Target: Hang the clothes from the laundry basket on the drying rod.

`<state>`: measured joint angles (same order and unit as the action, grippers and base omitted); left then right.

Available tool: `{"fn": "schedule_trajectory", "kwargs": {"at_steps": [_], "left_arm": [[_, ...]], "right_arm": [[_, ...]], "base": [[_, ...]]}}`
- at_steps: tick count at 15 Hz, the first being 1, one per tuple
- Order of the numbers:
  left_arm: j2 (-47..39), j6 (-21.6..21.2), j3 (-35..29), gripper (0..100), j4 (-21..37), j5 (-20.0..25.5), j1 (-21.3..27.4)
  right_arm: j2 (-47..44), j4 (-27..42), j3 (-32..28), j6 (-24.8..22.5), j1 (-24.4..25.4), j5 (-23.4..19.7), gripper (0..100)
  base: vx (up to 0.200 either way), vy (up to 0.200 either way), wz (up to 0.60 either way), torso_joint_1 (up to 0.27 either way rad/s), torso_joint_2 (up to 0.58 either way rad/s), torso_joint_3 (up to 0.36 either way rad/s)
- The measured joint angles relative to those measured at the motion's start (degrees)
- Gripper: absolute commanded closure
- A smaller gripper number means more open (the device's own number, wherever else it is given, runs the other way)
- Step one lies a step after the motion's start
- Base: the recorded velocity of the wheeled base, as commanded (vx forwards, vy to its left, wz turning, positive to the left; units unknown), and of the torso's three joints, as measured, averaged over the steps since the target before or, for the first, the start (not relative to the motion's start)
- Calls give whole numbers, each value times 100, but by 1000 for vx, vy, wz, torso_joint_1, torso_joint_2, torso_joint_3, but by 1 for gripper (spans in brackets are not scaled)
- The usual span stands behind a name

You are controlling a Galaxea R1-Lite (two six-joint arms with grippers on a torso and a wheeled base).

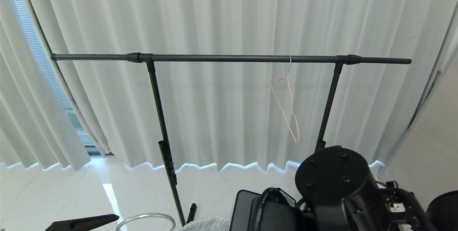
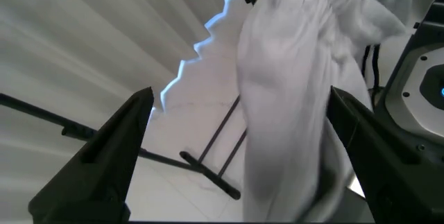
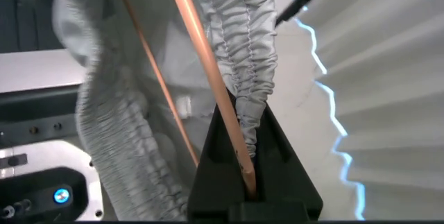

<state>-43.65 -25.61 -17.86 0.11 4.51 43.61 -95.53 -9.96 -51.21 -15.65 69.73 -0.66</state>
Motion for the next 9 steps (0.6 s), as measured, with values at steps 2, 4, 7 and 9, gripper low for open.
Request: {"fn": "schedule_trajectory", "kwargs": {"at_steps": [2,4,7,9], "left_arm": [[2,60,0,0,-18,-2,-133],[-6,328,-11,0,-178,-2,-188],[-33,607,102,0,-229,-35,-513],[-152,616,288,0,-229,-41,-1139]], "right_arm": [[278,217,74,0,-226,66,100],[532,378,119,2,-529,132,100],[886,584,149,-5,-890,156,100],[1115,720,149,-5,-1064,152,100]], "base": [[0,0,0,0,0,0],[0,0,0,0,0,0],[0,0,0,0,0,0],[0,0,0,0,0,0]]}}
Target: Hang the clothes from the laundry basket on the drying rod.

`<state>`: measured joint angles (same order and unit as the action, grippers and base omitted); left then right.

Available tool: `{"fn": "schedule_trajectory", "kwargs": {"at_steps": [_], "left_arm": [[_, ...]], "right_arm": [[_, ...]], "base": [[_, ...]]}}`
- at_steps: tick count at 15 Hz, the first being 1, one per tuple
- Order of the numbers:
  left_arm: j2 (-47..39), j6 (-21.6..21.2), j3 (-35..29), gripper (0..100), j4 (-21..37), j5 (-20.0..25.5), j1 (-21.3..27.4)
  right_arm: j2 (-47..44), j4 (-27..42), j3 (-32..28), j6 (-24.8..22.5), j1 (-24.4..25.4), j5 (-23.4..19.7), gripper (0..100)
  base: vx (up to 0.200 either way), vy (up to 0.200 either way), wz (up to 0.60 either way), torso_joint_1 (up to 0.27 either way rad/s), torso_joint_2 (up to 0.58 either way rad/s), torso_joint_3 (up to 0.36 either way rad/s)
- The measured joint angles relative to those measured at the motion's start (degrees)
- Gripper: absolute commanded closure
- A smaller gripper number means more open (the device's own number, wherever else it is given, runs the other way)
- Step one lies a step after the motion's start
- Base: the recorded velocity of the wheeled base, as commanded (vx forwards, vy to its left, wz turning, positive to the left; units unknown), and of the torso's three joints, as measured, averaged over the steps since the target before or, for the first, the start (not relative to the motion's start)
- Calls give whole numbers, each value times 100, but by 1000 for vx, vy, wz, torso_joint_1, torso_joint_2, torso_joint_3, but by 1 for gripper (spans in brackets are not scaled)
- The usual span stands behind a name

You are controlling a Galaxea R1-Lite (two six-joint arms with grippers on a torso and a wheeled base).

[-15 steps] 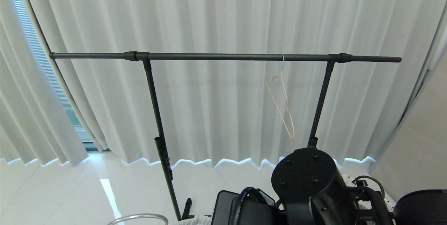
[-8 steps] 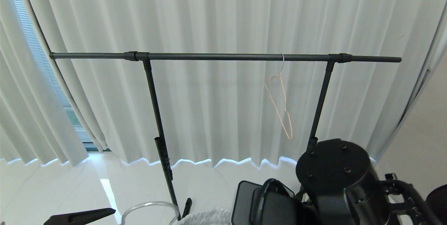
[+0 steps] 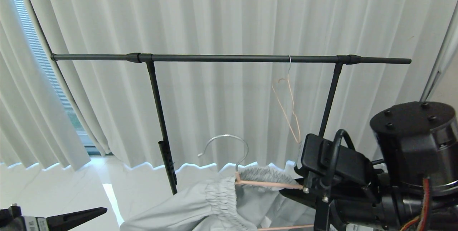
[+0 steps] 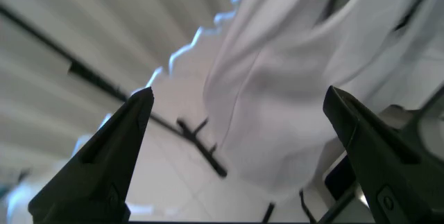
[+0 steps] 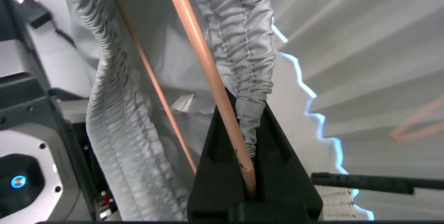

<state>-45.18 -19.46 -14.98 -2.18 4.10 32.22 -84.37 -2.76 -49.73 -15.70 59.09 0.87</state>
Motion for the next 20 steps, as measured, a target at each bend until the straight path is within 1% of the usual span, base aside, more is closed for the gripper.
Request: {"fn": "schedule_trajectory", "kwargs": {"at_steps": [2,4,6,7,8,11,14,17,19,20], "left_arm": [[-358,24,44,0,-77,-2,-524],[-866,22,-39,0,-457,-2,-857],[-1382,9,-80,0,-925,6,-995],[-1548,2,-83,0,-956,13,-995],[-1668,2,-61,100,-974,13,-965],[-1783,6,44,100,-975,0,-965],[-1783,20,85,100,-978,-2,-1156],[-1836,16,63,100,-985,-7,-1731],[-1858,13,74,100,-986,-95,-2139],[-1849,9,82,100,-986,-101,-2216]], "right_arm": [[183,13,-2,9,-72,-5,100],[321,16,-2,16,-94,-13,100],[406,16,-2,27,-99,-9,100],[428,16,-2,65,-104,-2,100],[444,16,-2,98,-115,2,100],[463,16,-2,106,-217,9,100],[479,13,-2,106,-302,9,100],[529,82,23,106,-330,9,100],[562,88,37,106,-336,2,100],[571,88,39,106,-339,2,100]], "base": [[0,0,0,0,0,0],[0,0,0,0,0,0],[0,0,0,0,0,0],[0,0,0,0,0,0],[0,0,0,0,0,0],[0,0,0,0,0,0],[0,0,0,0,0,0],[0,0,0,0,0,0],[0,0,0,0,0,0],[0,0,0,0,0,0]]}}
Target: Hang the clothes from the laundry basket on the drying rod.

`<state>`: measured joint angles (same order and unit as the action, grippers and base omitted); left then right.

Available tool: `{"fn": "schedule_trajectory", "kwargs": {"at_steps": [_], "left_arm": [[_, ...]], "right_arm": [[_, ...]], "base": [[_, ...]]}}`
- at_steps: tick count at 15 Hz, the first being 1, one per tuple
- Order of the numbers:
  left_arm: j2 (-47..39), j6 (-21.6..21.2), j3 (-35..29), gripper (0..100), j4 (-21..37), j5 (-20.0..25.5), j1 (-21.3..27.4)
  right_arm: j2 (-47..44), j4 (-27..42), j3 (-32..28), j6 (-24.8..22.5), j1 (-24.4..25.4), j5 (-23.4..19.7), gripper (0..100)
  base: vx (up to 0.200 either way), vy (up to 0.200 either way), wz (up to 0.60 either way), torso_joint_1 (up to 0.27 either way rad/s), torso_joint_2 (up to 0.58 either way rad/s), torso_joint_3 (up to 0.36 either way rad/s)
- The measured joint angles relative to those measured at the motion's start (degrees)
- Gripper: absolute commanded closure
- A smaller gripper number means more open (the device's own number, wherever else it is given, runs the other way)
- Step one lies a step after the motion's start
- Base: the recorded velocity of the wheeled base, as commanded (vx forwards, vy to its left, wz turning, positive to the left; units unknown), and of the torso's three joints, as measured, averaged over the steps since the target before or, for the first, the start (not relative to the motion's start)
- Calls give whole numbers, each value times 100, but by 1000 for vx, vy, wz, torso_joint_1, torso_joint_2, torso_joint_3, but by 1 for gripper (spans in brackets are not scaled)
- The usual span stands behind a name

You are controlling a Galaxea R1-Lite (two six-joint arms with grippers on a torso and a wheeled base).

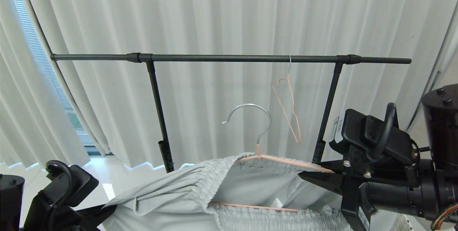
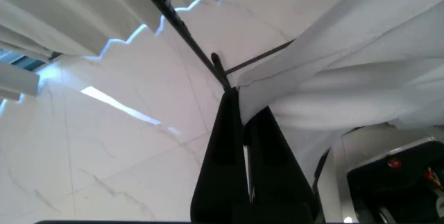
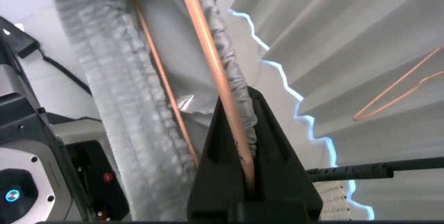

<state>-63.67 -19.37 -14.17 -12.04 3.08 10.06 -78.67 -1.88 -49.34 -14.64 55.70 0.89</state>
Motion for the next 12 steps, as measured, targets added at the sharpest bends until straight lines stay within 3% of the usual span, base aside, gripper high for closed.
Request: {"fn": "schedule_trajectory", "kwargs": {"at_steps": [2,3,7,12], "left_arm": [[44,-4,2,100,0,-2,30],[80,-6,4,0,1,-5,102],[221,13,9,0,6,6,188],[516,57,-49,0,4,35,367]], "right_arm": [[9,0,-2,-2,0,4,100],[13,-1,-2,4,-5,9,100],[26,2,-5,121,-85,267,100],[-11,190,-77,1265,-295,825,100]], "base": [[0,0,0,0,0,0],[0,0,0,0,0,0],[0,0,0,0,0,0],[0,0,0,0,0,0]]}}
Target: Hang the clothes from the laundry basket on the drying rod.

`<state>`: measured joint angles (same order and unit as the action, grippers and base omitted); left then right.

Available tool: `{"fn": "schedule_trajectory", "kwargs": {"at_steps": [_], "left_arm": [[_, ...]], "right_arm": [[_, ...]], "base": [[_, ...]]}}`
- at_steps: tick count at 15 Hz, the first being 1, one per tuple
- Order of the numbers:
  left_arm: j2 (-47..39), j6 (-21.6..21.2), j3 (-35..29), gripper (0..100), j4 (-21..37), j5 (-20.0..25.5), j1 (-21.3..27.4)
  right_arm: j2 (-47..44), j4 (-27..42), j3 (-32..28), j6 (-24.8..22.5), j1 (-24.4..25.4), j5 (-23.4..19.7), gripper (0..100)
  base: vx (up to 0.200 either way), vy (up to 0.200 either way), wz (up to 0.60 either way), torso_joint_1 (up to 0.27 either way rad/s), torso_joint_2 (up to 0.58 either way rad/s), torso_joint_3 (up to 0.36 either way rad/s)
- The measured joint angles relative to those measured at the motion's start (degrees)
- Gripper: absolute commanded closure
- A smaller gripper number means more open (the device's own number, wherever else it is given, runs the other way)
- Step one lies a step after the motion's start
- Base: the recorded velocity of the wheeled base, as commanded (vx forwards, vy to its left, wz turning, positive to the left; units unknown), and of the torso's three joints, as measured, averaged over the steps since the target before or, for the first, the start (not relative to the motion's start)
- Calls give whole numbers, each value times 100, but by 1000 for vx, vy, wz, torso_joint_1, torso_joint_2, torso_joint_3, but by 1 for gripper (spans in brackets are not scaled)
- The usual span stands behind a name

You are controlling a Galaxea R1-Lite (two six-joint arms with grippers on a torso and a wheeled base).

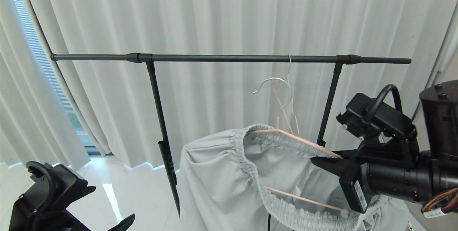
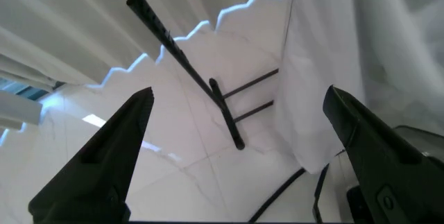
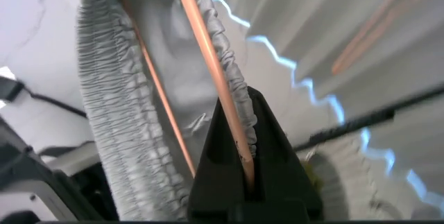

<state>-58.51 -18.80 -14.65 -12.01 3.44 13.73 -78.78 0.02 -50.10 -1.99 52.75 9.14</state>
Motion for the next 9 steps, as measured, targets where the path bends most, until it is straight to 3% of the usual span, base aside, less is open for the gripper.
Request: {"fn": "schedule_trajectory", "kwargs": {"at_steps": [5,9], "left_arm": [[105,-60,-234,0,-4,-33,22],[111,-71,-284,0,-116,-44,22]], "right_arm": [[-524,963,-909,1512,-234,717,100],[-1139,1593,-1819,2131,-468,1124,100]], "base": [[0,0,0,0,0,0],[0,0,0,0,0,0]]}}
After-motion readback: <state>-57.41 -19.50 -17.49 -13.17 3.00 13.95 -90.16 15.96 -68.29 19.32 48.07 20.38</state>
